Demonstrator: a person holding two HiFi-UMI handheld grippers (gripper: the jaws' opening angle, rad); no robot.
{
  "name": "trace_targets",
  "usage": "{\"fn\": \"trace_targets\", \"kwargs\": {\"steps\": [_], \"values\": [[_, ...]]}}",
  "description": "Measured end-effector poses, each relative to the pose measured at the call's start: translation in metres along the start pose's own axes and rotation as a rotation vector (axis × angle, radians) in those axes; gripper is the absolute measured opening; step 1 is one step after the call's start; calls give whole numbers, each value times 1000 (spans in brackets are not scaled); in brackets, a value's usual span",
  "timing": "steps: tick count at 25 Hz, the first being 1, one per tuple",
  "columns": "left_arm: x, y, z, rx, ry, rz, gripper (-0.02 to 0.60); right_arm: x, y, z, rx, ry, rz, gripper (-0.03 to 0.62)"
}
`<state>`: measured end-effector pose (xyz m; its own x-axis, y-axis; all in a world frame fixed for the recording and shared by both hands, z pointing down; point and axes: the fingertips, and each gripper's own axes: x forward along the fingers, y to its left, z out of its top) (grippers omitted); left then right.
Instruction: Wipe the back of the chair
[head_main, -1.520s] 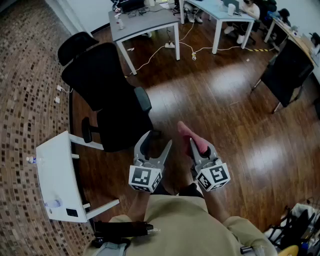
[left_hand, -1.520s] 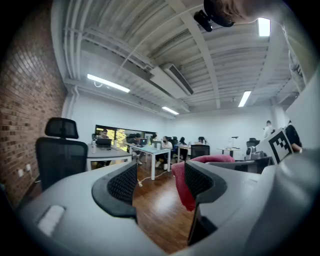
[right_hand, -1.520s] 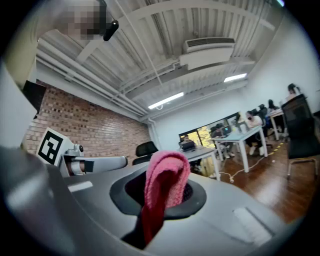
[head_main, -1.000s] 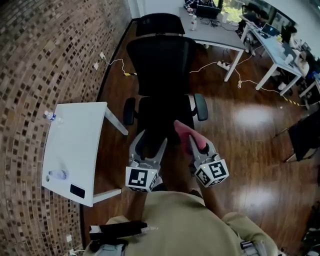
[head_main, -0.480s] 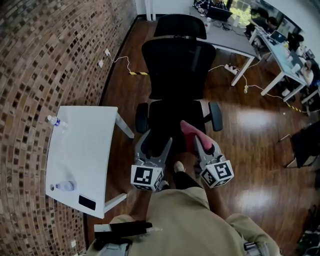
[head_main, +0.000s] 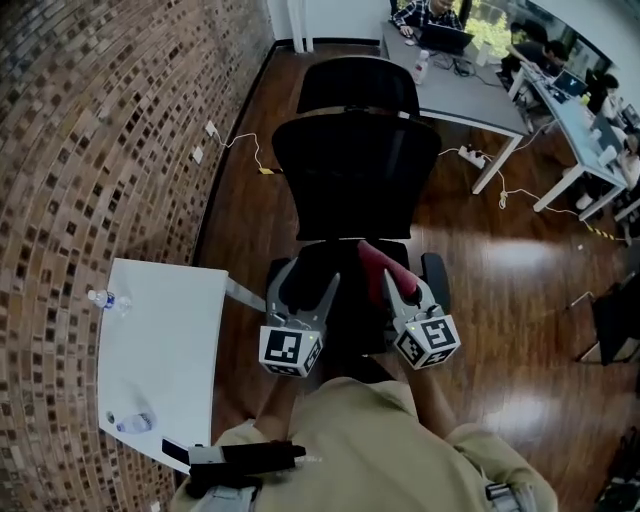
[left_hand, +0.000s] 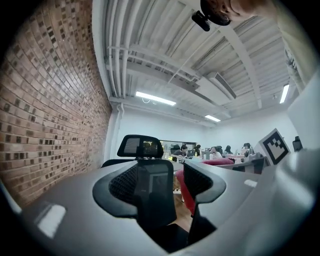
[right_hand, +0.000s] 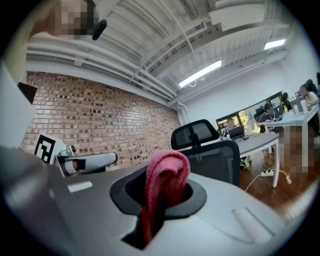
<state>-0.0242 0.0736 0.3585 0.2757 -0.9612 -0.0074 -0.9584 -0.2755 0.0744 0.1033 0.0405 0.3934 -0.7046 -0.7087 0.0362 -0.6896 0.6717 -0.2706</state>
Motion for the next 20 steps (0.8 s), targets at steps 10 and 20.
{"fn": "trace_targets", "kwargs": {"steps": [10,20], "values": [[112,83,-4,11,56,111,264,214,-78,5,73,103,125,12],[136,167,-35,-40,113,82,247,441,-34,-13,244,130,343,15]]}}
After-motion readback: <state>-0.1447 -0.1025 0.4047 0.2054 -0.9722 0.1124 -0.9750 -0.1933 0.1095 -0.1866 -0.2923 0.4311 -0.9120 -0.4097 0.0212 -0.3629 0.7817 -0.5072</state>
